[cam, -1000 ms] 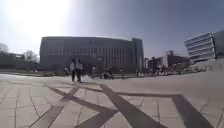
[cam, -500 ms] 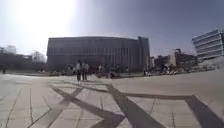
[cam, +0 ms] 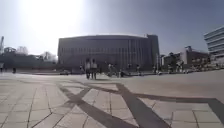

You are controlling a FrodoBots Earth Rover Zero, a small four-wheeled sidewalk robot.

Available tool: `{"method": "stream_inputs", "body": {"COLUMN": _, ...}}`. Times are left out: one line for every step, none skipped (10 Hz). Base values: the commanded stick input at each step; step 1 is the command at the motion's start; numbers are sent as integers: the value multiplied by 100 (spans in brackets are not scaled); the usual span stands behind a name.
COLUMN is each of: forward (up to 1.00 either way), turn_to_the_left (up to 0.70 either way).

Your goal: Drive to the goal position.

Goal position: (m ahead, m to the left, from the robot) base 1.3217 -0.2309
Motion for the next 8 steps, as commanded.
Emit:
{"method": "stream_inputs", "body": {"forward": 50, "turn_to_the_left": 6}}
{"method": "stream_inputs", "body": {"forward": 50, "turn_to_the_left": 12}}
{"method": "stream_inputs", "body": {"forward": 50, "turn_to_the_left": 18}}
{"method": "stream_inputs", "body": {"forward": 50, "turn_to_the_left": 26}}
{"method": "stream_inputs", "body": {"forward": 50, "turn_to_the_left": 34}}
{"method": "stream_inputs", "body": {"forward": 50, "turn_to_the_left": 41}}
{"method": "stream_inputs", "body": {"forward": 50, "turn_to_the_left": 49}}
{"method": "stream_inputs", "body": {"forward": 50, "turn_to_the_left": 50}}
